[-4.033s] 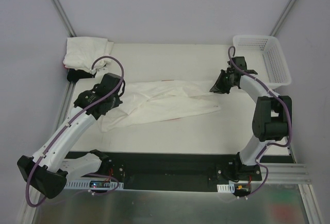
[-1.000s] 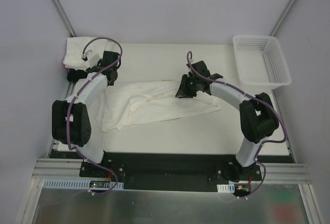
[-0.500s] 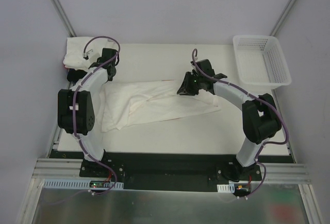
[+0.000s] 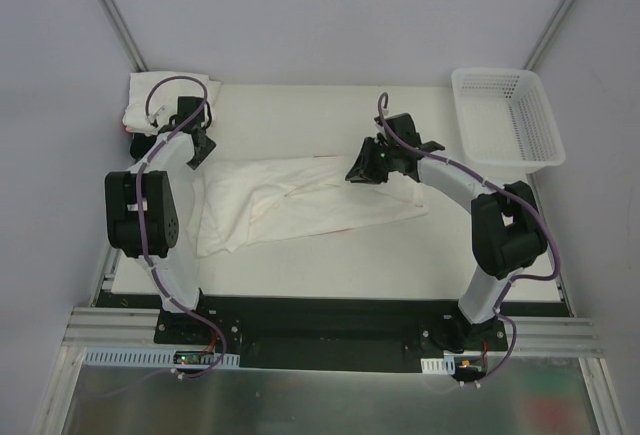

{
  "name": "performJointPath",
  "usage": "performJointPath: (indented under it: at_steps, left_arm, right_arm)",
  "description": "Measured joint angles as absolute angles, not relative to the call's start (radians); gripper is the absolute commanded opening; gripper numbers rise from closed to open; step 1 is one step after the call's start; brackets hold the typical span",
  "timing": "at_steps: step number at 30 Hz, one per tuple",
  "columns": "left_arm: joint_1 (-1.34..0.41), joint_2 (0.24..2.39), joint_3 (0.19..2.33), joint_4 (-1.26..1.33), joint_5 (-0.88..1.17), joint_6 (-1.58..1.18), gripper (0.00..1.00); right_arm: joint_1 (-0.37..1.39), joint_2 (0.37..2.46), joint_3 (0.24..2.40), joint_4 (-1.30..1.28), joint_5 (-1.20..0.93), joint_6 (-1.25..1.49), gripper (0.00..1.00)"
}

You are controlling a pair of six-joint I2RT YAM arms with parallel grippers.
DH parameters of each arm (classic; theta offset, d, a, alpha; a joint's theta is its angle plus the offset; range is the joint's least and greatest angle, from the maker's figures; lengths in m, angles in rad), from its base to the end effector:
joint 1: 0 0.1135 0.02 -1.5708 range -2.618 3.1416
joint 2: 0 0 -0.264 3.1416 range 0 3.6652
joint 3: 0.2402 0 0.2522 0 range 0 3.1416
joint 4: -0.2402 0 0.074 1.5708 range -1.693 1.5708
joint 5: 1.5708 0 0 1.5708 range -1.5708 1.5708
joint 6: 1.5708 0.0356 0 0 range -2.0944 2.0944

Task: Fold and stack the t-shirts

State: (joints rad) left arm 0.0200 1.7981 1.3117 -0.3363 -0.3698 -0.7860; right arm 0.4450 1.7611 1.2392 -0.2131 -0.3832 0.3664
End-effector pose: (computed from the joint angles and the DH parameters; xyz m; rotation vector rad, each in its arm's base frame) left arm 0.3967 0.0208 0.2307 -1.0655 2.0654 0.0621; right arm 0.3477 0.1806 0.2309 -0.2989 2.3748 0.8430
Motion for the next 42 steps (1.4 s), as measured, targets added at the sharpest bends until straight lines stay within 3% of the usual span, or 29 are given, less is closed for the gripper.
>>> performJointPath:
  at_steps: [14, 42]
  left_arm:
    - [0.054, 1.861, 1.312, -0.317, -0.244, -0.826, 0.39]
    - [0.081, 1.873, 1.362, -0.32, -0.244, -0.769, 0.42]
  right_arm:
    - [0.412, 1.761, 1.239, -0.212, -0.406, 0.386, 0.24]
    - [0.38, 1.804, 1.253, -0.223, -0.41, 0.388, 0.24]
